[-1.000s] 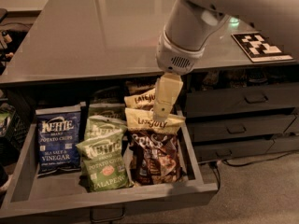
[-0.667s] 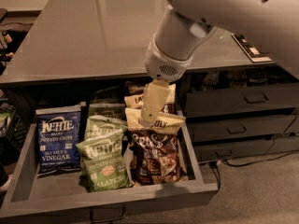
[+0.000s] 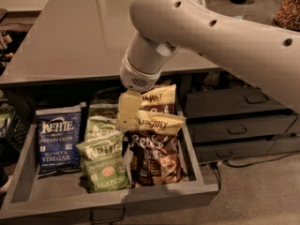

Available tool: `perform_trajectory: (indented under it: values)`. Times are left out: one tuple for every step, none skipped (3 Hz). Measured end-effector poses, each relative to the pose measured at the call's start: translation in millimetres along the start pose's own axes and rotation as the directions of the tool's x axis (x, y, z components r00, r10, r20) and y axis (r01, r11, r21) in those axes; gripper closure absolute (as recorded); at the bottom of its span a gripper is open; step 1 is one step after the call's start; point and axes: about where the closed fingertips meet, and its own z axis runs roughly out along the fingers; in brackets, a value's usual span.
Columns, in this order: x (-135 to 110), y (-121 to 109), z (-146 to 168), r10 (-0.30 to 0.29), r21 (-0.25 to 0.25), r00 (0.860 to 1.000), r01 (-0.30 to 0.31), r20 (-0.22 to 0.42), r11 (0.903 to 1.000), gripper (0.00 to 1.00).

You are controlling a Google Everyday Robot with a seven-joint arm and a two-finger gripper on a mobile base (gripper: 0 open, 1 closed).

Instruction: Pick blue chip bag from top drawer and place on counter

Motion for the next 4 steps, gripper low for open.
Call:
perform_trajectory:
  values:
    - [-13.4, -3.6, 19.6, -0.022, 0.013, 0.999, 0.022, 0.03, 0.9997, 0.0]
    - [-34.4, -6.0, 71.4, -0.029, -0.008, 0.999, 0.03, 0.042, 0.9995, 0.0]
    - [-35.0, -5.5, 71.7, -0.031, -0.009, 0.999, 0.032, 0.042, 0.9995, 0.0]
    - [-55.1, 4.1, 93.9, -0.061, -0.02, 0.995, 0.063, 0.079, 0.9978, 0.0]
